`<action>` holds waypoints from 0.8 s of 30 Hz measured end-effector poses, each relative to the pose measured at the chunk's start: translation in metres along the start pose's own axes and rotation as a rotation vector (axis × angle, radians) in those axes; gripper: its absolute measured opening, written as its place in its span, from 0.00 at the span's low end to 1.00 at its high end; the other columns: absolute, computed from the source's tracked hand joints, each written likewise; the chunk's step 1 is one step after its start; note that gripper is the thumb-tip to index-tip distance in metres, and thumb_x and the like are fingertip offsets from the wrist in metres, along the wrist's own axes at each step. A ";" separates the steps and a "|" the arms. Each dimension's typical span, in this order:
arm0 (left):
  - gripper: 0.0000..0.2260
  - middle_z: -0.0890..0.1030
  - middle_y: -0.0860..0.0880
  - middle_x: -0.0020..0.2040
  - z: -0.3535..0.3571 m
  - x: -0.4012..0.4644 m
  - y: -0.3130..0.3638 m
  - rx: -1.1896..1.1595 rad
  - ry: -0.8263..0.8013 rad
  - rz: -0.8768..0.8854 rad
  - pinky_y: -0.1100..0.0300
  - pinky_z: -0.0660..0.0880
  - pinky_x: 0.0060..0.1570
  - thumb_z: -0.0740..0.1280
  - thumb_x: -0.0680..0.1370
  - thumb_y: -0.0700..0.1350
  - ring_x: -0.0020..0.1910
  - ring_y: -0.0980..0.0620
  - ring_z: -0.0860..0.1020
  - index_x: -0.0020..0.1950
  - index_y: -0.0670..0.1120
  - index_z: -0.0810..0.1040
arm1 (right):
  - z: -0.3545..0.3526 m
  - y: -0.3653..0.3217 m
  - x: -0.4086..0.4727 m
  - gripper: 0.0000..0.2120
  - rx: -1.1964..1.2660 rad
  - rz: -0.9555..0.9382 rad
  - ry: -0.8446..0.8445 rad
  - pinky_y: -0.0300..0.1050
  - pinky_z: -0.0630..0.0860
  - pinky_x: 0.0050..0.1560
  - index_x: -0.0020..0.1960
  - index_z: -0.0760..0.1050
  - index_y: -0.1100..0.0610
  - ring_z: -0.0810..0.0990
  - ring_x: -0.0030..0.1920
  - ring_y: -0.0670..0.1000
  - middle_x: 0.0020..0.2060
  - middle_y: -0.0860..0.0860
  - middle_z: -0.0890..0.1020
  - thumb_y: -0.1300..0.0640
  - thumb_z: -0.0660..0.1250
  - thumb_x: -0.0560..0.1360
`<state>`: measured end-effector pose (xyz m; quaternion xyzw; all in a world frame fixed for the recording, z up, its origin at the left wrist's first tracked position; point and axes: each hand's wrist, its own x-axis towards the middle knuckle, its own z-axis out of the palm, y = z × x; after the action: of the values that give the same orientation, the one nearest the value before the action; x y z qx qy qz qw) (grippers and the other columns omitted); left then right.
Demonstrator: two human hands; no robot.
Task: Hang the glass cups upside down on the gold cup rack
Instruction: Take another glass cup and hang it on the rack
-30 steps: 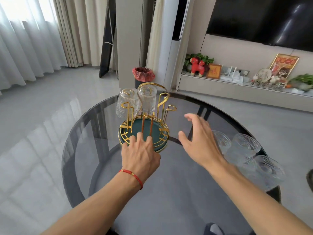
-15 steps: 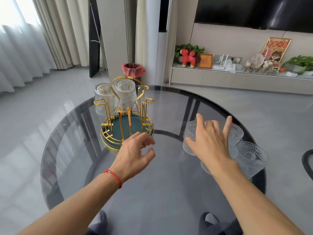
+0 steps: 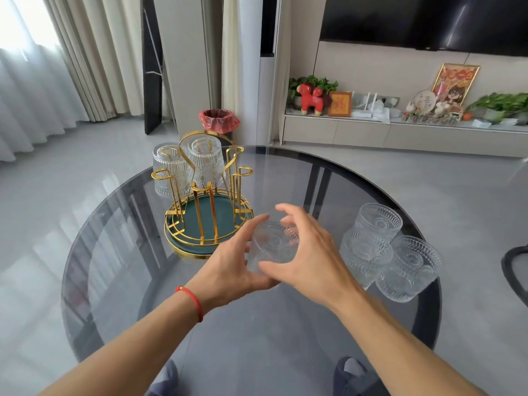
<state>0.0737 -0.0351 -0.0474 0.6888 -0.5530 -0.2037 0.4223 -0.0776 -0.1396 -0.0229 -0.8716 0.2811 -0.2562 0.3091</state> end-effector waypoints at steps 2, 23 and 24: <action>0.44 0.80 0.54 0.64 -0.002 -0.001 0.002 0.012 0.041 0.026 0.50 0.81 0.59 0.85 0.64 0.51 0.60 0.53 0.81 0.75 0.54 0.66 | 0.000 -0.001 -0.002 0.45 0.037 -0.008 -0.057 0.32 0.68 0.61 0.74 0.63 0.35 0.74 0.68 0.41 0.67 0.41 0.76 0.42 0.81 0.63; 0.47 0.78 0.54 0.62 -0.028 0.001 0.005 -0.190 0.161 -0.202 0.55 0.78 0.62 0.77 0.59 0.72 0.61 0.56 0.77 0.72 0.53 0.69 | 0.008 -0.004 0.009 0.21 1.072 0.446 -0.096 0.58 0.81 0.63 0.65 0.83 0.59 0.83 0.66 0.56 0.63 0.55 0.86 0.48 0.73 0.78; 0.49 0.77 0.54 0.62 -0.028 0.000 0.005 -0.124 0.119 -0.205 0.55 0.79 0.62 0.75 0.59 0.73 0.61 0.55 0.77 0.75 0.53 0.67 | 0.005 -0.002 0.009 0.20 1.033 0.438 -0.054 0.58 0.82 0.62 0.63 0.84 0.59 0.84 0.65 0.56 0.61 0.55 0.87 0.48 0.73 0.77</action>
<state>0.0918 -0.0255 -0.0272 0.7249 -0.4402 -0.2384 0.4732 -0.0678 -0.1420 -0.0221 -0.5345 0.2857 -0.2678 0.7490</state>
